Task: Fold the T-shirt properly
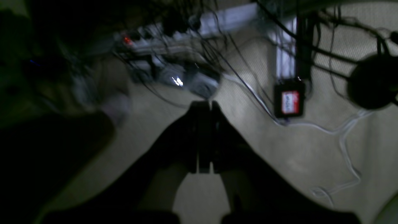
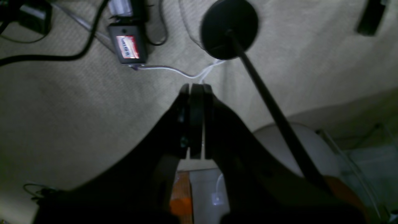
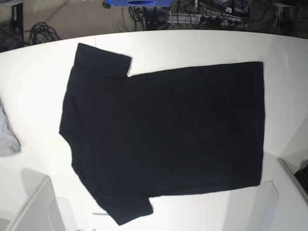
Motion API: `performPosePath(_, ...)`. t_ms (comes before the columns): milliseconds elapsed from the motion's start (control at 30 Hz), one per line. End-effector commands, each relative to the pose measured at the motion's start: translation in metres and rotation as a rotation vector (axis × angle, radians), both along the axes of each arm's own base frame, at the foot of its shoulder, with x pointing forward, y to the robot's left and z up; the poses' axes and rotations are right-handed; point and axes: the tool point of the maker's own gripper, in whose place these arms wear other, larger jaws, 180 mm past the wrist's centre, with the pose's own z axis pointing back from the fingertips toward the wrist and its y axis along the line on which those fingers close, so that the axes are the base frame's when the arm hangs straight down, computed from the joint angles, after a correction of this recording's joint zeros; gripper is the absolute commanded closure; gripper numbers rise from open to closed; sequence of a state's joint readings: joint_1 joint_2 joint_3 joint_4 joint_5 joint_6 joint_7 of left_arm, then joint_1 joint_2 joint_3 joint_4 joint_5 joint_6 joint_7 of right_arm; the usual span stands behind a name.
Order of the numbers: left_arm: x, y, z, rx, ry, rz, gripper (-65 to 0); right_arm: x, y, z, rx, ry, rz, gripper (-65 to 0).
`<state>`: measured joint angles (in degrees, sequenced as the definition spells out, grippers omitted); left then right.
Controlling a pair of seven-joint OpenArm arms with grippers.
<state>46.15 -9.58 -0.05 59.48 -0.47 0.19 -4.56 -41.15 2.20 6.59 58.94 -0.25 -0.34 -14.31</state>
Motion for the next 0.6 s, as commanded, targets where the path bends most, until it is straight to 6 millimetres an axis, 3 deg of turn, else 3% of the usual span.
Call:
performPosePath(0,-0.006,-0.001,0.012,-0.004,-0.01,-0.012,0.0,-0.003,-0.001,0.009,-0.005,-0.007,0.0,0.0)
performPosePath(233,0.016,-0.02,0.079,-0.051,-0.15,-0.058,0.0,0.028,0.0,0.06,-0.015,-0.104,0.021,0.0)
performPosePath(367,0.036,-0.005,0.113,-0.018,-0.232,-0.037,0.0,0.057,0.0,0.094,-0.023,-0.184,0.036,0.0)
performPosePath(467,0.057,0.015,0.132,-0.009,-0.308,0.075,0.0,0.086,0.002,0.121,-0.028,-0.274,0.05,0.0)
performPosePath(567,0.076,0.035,0.155,0.001,-0.383,0.145,0.0,0.116,-0.008,0.148,-0.065,-0.369,0.038,0.0)
